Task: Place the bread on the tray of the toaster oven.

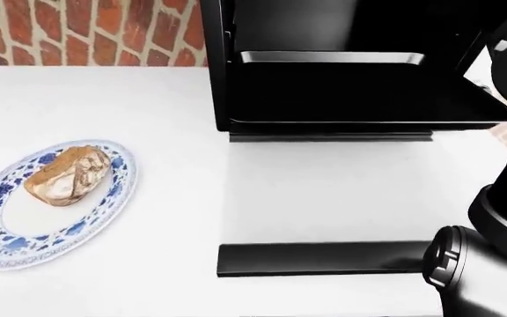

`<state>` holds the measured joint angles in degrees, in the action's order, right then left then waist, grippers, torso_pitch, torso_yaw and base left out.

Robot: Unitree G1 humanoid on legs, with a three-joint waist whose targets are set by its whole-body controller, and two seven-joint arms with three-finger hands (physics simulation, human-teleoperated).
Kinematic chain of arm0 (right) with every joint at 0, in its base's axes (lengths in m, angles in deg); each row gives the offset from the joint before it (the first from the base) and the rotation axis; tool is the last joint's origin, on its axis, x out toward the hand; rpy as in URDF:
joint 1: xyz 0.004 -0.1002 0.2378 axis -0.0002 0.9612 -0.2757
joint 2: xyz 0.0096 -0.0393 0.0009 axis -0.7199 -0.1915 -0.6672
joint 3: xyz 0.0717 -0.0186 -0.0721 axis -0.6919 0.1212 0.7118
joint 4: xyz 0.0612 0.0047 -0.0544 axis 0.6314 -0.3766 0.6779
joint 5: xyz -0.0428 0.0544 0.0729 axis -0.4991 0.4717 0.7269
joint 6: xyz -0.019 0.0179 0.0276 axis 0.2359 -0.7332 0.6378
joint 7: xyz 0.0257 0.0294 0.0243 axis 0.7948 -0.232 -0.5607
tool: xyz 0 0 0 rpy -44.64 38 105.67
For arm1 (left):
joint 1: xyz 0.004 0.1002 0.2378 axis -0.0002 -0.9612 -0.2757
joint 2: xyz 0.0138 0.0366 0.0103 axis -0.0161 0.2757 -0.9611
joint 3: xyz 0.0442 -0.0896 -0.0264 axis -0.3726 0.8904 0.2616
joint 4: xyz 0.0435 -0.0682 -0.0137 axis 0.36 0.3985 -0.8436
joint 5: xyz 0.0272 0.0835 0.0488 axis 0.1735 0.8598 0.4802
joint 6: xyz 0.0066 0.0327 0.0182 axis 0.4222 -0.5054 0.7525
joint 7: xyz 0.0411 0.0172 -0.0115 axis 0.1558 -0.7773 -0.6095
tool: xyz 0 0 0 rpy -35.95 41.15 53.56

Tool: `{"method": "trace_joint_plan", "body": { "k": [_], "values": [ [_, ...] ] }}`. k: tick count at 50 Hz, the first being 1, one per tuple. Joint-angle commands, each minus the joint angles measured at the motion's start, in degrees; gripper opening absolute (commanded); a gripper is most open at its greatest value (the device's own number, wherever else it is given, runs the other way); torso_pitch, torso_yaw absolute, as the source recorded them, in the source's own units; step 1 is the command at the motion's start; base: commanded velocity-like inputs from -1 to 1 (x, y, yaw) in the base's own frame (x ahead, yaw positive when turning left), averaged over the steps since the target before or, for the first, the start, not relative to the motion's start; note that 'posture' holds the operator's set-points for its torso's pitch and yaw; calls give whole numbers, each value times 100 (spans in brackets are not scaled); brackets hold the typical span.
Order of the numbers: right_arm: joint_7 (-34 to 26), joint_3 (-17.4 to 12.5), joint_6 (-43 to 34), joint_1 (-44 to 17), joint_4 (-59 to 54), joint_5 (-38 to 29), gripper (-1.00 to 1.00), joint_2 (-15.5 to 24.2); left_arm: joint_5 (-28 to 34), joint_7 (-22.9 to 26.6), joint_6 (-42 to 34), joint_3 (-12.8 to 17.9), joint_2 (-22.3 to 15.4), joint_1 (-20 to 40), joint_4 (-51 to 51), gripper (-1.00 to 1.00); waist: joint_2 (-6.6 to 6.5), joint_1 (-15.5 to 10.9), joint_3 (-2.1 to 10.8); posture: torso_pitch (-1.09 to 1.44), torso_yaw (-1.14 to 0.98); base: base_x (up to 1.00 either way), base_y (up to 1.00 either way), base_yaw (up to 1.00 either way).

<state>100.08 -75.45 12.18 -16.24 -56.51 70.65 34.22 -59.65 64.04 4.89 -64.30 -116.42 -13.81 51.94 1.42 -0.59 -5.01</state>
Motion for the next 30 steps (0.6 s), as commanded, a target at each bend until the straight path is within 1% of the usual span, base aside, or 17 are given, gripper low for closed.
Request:
{"method": "trace_joint_plan", "body": {
  "k": [1,3,4,6,7,8,9,11,13,19,21,23,24,25,26,27,30],
  "values": [
    [9,-123,170,-170,120,-1,100,115,1073,1214,234,-124,-137,456,144,100,-21,1,178,0,0,0,0,0],
    [6,-111,196,-134,127,-11,100,101,1912,2238,335,-452,-148,840,633,100,12,-24,133,0,0,0,0,0],
    [4,-104,209,-117,135,-19,100,92,2354,2672,652,-483,-74,943,822,100,34,-38,118,0,0,0,0,0],
    [7,-100,192,-126,150,-16,100,88,3397,3530,2205,-438,-197,465,921,100,62,-68,84,0,0,0,0,0],
    [7,-102,183,-129,157,-13,100,88,3753,4061,2684,-216,-164,198,831,100,67,-72,71,0,0,0,0,0],
    [10,-107,170,-120,173,-7,100,87,3591,4532,3528,298,17,-182,471,100,67,-72,74,0,0,0,0,0],
    [6,-104,185,-98,178,-13,100,70,3888,4772,4087,527,-52,-638,305,100,66,-76,75,0,0,0,0,0],
    [13,-109,164,-104,200,-5,100,72,4092,5091,4654,873,135,-859,212,100,62,-69,76,0,0,0,0,0],
    [27,-124,133,-119,219,14,100,88,4259,4901,5611,969,258,-808,552,100,85,-77,74,0,0,0,0,0],
    [19,-123,193,-80,199,2,100,70,4237,5414,6313,1117,708,-824,879,100,113,-97,108,0,0,0,0,0],
    [12,-119,216,-65,192,-4,100,60,4562,4772,6581,1041,884,-479,1229,100,121,-102,117,0,0,0,0,0],
    [10,-109,220,-32,220,-12,100,42,4613,4974,6482,1033,965,-486,1140,100,140,-109,127,0,0,0,0,0],
    [7,-96,222,-27,229,-18,100,28,5094,4651,6113,942,1134,-501,1224,100,143,-105,129,0,0,0,0,0],
    [4,-94,223,-28,232,-25,100,24,5119,4398,6309,939,1243,-413,1353,100,145,-92,125,0,0,0,0,0],
    [-21,-84,272,0,205,-61,100,9,5275,4708,6067,897,1255,-557,1318,100,145,-90,124,0,0,0,0,0],
    [-31,-71,276,7,206,-89,100,10,5331,4515,6216,948,1377,-790,1245,100,132,-95,137,0,0,0,0,0],
    [-30,-102,226,-57,189,-83,100,28,5467,4610,6354,972,1520,-1037,1002,100,93,-93,161,0,0,0,0,0]
  ]
}}
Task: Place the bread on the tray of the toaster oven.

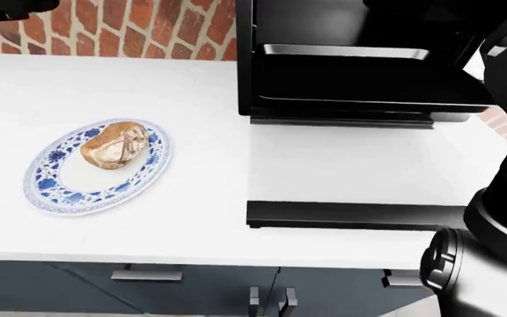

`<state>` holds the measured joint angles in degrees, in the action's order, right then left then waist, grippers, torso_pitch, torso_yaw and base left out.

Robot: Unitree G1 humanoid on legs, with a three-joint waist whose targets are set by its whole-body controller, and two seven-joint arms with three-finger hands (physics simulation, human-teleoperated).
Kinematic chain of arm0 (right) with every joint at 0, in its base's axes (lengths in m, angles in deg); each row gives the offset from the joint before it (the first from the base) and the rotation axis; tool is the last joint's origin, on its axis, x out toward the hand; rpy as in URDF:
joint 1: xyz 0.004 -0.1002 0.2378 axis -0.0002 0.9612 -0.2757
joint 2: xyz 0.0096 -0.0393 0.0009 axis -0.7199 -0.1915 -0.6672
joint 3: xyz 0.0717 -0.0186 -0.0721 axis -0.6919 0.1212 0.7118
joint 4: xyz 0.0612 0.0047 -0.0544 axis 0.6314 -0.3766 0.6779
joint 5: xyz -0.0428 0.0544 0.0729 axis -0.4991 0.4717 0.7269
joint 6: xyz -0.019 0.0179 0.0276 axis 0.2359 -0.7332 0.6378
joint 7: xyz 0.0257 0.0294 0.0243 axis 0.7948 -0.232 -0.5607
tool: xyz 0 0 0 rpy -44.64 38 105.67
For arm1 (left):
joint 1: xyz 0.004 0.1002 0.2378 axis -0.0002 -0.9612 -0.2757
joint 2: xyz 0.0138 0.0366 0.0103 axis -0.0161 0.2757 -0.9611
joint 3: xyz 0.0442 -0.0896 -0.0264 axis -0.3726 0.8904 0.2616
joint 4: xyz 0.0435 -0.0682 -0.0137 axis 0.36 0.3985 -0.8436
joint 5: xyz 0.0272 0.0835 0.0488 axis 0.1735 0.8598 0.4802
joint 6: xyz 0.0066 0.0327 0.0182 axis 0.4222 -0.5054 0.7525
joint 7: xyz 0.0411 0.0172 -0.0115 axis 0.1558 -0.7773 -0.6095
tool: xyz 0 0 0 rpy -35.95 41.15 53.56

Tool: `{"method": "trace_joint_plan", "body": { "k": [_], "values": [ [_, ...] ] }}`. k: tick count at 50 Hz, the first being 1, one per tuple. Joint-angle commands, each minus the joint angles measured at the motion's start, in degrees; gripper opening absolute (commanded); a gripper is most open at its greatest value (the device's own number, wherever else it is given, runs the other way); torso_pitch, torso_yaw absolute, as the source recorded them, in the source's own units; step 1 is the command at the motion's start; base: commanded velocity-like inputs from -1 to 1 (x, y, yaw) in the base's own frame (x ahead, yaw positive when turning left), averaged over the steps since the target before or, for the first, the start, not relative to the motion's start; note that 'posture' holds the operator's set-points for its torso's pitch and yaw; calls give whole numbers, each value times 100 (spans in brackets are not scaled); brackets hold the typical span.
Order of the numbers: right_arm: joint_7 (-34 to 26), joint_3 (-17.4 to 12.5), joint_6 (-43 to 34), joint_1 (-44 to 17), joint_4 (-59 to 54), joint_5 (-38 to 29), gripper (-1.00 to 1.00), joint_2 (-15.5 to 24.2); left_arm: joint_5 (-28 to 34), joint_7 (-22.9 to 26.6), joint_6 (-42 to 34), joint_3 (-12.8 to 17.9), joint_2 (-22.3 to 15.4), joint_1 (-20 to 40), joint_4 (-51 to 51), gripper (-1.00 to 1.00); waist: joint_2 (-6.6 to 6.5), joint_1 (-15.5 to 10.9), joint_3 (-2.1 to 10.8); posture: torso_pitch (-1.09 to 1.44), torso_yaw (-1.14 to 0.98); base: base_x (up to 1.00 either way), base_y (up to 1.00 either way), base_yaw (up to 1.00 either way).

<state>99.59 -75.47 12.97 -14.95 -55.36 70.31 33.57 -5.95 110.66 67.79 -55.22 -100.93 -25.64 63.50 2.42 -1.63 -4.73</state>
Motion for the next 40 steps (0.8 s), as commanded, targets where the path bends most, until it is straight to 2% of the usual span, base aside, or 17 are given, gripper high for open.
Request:
{"method": "trace_joint_plan", "body": {
  "k": [1,4,8,14,15,19,20,21,25,29,30,36,40],
  "values": [
    [15,-103,163,-176,65,-58,100,85,160,264,-222,69,50,47,-303,100,-13,11,142,0,0,0,0,0],
    [11,-107,168,-182,54,-61,100,77,274,208,-48,34,202,64,-326,100,-10,10,146,0,0,0,0,0],
    [13,-121,176,-185,38,-48,100,81,450,248,-72,-74,386,422,-226,100,18,21,151,0,0,0,0,0],
    [35,-102,178,-171,69,-34,100,71,590,356,-168,-90,603,509,-258,100,14,22,153,0,0,0,0,0],
    [36,-101,181,-167,67,-36,100,61,532,249,66,-114,601,556,-172,100,6,21,159,0,0,0,0,0],
    [13,-84,212,-157,48,-69,100,44,713,193,92,-196,700,771,57,100,-11,19,189,0,0,0,0,0],
    [8,-83,216,-156,44,-76,100,38,908,-26,71,-232,729,868,158,100,-12,19,195,0,0,0,0,0],
    [13,-86,196,-161,54,-73,100,38,883,50,50,-234,796,888,173,100,-10,21,199,0,0,0,0,0],
    [14,-102,181,-165,62,-69,100,37,900,156,-152,-206,995,734,-24,100,-14,27,211,0,0,0,0,0],
    [8,-88,187,-143,78,-80,100,17,883,12,99,-249,1078,616,-60,100,-19,27,224,0,0,0,0,0],
    [7,-90,184,-154,69,-81,100,17,800,-166,447,-278,1053,628,75,100,-17,28,230,0,0,0,0,0],
    [10,-97,158,-144,94,-77,100,13,962,83,456,-237,1107,384,-85,100,0,25,237,0,0,0,0,0],
    [1,-111,172,-144,75,-81,100,19,1082,359,-3,-155,1229,67,-322,100,-4,17,228,0,0,0,0,0]
  ]
}}
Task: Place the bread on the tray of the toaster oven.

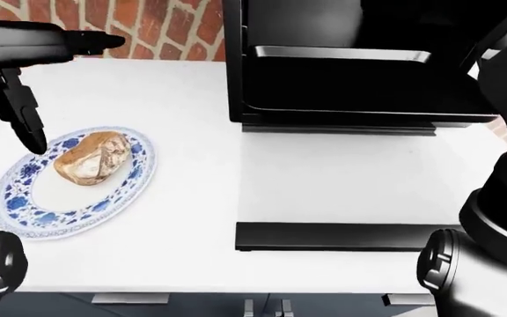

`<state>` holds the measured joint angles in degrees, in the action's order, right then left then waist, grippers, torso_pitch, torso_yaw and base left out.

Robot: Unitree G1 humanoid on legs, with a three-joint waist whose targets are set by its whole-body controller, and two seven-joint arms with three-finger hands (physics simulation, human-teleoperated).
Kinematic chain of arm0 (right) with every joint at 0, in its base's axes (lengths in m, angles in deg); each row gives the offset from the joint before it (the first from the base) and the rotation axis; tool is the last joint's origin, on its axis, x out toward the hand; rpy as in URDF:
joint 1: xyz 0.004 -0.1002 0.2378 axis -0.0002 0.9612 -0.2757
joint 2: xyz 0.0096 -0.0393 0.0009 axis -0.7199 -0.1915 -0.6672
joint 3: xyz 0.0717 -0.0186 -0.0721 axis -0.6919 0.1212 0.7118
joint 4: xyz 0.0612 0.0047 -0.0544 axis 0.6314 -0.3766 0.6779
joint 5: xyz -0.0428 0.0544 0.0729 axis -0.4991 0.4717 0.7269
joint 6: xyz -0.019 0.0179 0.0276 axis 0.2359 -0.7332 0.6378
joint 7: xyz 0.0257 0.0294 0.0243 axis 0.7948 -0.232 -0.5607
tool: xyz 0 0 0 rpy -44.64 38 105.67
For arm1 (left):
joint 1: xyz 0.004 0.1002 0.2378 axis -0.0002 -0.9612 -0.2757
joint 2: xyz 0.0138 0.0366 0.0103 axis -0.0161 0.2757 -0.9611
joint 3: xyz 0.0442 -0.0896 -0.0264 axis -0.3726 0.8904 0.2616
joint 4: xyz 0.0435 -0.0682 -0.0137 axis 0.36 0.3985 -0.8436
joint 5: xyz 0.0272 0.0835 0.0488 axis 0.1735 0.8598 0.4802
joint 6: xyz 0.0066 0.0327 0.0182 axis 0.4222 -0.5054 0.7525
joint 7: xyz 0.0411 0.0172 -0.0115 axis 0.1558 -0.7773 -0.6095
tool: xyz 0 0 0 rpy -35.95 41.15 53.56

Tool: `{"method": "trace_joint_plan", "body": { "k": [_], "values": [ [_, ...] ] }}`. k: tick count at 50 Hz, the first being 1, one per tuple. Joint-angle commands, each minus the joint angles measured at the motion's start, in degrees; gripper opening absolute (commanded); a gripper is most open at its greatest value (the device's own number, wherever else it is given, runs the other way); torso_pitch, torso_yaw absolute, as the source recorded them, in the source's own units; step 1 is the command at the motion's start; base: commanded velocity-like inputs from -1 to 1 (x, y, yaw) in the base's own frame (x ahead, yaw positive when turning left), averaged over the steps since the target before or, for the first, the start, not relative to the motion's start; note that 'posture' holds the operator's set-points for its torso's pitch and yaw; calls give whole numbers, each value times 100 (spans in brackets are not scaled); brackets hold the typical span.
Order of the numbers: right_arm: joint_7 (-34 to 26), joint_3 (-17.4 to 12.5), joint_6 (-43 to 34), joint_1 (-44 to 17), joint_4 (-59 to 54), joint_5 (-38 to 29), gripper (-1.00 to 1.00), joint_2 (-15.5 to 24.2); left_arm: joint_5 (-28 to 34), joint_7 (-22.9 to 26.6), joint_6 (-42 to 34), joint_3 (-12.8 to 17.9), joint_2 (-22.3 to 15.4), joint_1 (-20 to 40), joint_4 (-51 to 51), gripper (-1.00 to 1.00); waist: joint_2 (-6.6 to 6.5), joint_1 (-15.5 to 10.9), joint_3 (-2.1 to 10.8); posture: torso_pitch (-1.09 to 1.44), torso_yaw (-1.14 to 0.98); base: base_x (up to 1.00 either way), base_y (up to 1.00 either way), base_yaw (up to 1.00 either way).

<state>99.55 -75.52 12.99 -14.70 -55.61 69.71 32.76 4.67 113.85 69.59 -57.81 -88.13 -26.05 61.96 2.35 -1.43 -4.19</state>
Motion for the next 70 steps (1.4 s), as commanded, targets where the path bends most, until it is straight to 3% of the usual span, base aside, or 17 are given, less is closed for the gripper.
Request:
{"method": "trace_joint_plan", "body": {
  "k": [1,12,19,25,26,37,55,70],
  "values": [
    [2,-104,173,-171,95,-22,100,106,-15,23,-127,121,-70,17,-237,100,2,-4,173,0,0,0,0,0],
    [-7,-116,219,-154,55,-44,100,102,-339,621,10,279,-380,-305,-596,100,23,-20,136,0,0,0,0,0],
    [49,-137,211,-129,47,42,100,103,-523,893,-180,296,-375,-397,-884,100,19,-47,117,0,0,0,0,0],
    [73,-140,200,-117,70,83,100,124,-491,829,-215,267,-294,-529,-967,100,22,-52,108,0,0,0,0,0],
    [86,-142,194,-123,75,96,100,123,-450,551,-104,245,-251,-464,-867,100,23,-51,109,0,0,0,0,0],
    [52,-88,305,-101,17,45,100,61,117,-129,68,105,-3,-491,-373,100,35,-19,141,0,0,0,0,0],
    [181,-177,154,-230,38,272,100,121,298,118,119,215,120,-1233,-850,100,-3,3,197,0,0,0,0,0],
    [144,-81,286,-109,38,175,100,60,309,138,-1,146,278,-1074,-836,100,0,-12,208,0,0,0,0,0]
  ]
}}
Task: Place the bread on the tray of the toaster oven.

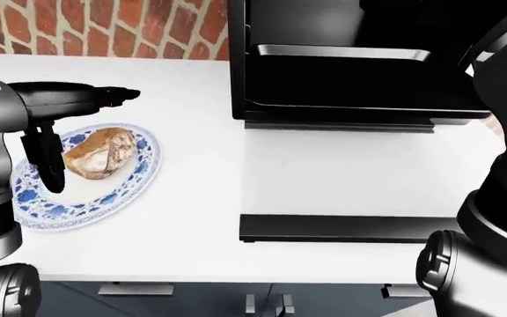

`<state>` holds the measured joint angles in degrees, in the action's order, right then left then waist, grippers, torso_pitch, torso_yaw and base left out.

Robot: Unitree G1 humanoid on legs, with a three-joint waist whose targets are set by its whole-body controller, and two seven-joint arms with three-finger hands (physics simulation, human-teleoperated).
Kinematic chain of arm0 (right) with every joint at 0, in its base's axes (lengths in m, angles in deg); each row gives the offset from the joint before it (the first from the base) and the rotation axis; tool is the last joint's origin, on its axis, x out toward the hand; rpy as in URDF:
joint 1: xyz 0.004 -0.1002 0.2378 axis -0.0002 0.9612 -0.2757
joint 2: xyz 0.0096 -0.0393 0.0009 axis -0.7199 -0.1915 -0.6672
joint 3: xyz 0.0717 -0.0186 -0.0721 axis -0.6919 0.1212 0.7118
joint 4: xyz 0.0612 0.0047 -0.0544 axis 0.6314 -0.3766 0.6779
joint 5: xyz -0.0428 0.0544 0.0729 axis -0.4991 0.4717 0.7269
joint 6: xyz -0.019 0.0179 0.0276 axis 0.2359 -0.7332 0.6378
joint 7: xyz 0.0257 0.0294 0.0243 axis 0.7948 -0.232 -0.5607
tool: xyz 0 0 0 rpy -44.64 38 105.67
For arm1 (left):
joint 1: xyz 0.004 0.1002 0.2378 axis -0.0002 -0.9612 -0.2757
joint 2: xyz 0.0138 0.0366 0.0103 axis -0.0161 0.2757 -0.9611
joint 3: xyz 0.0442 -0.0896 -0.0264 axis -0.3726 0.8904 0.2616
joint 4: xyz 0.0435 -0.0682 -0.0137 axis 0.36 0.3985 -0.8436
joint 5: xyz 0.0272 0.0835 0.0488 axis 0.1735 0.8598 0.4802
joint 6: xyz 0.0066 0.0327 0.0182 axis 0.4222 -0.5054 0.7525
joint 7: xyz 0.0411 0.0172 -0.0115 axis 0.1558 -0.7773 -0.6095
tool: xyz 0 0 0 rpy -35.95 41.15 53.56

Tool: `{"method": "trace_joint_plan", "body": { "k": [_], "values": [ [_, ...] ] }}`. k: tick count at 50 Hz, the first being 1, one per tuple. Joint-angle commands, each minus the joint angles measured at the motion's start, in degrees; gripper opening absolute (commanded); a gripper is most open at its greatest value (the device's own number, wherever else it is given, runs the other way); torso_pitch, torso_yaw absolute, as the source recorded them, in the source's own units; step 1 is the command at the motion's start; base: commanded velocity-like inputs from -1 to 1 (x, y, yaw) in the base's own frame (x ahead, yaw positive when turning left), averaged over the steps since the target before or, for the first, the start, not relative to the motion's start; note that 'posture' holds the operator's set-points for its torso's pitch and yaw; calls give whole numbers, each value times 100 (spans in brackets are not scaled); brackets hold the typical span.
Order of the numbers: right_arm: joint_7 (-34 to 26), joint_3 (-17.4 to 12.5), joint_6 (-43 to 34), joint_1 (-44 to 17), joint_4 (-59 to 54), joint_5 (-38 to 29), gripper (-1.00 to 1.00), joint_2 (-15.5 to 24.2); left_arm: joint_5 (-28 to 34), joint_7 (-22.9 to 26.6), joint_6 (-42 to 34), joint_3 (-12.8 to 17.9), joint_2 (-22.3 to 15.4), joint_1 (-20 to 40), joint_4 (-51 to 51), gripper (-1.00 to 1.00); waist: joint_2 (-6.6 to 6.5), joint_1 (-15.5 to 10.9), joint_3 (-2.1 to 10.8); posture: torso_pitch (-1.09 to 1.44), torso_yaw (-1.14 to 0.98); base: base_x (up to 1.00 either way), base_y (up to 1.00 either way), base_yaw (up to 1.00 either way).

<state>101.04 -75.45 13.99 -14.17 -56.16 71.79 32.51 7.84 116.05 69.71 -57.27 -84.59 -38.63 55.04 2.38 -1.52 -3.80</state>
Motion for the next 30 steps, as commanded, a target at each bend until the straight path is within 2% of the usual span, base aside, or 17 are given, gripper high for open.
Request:
{"method": "trace_joint_plan", "body": {
  "k": [1,30],
  "values": [
    [-16,-84,202,-160,82,-47,100,78,-6,-88,-17,90,-74,185,-133,100,-5,-4,165,0,0,0,0,0],
    [-52,-94,163,-107,179,-129,100,2,159,-267,-32,20,304,-455,-429,100,6,-9,160,0,0,0,0,0]
  ]
}}
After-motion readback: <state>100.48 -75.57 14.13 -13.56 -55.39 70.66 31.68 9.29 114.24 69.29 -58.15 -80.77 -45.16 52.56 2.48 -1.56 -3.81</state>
